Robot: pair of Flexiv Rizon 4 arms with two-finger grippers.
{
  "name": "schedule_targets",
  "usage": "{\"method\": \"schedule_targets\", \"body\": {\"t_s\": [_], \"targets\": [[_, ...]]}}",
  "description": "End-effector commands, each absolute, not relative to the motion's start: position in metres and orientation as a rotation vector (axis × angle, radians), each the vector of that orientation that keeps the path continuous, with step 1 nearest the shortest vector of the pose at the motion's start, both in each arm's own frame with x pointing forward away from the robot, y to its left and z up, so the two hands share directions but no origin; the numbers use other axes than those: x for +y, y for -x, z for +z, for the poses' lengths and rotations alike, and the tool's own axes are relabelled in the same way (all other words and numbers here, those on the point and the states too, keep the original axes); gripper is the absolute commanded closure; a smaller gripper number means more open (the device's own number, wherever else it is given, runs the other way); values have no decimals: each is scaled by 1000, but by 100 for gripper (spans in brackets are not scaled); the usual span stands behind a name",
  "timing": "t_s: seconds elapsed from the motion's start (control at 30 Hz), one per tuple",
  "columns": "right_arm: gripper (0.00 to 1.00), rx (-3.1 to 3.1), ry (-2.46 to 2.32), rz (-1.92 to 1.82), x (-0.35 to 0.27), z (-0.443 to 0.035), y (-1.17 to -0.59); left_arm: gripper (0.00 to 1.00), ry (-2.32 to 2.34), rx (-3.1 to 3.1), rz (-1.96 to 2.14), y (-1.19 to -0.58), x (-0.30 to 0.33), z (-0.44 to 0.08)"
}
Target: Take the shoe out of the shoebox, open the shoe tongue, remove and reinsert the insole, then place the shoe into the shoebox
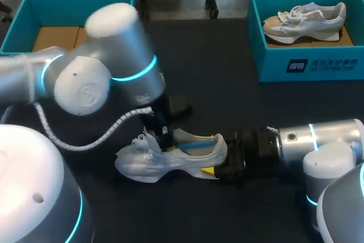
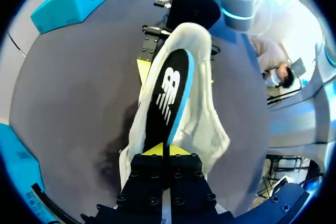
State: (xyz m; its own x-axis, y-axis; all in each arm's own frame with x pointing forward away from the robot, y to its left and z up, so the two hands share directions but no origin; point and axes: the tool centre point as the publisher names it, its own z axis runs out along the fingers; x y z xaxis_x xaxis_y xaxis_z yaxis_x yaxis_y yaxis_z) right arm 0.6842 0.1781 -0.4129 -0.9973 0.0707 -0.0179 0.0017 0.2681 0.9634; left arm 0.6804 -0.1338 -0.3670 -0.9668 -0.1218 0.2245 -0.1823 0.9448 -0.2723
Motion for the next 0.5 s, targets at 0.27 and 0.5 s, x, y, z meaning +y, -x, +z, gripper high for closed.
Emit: {"method": "schedule_targets", "body": {"t_s": [0.27, 0.5], "targets": [[100, 2459, -71, 1859, 179, -412, -683, 100, -178, -2798, 756, -676, -123, -353], [100, 2459, -71, 1859, 179, -412, -683, 100, -174, -2836, 782, -671, -133, -345]]}}
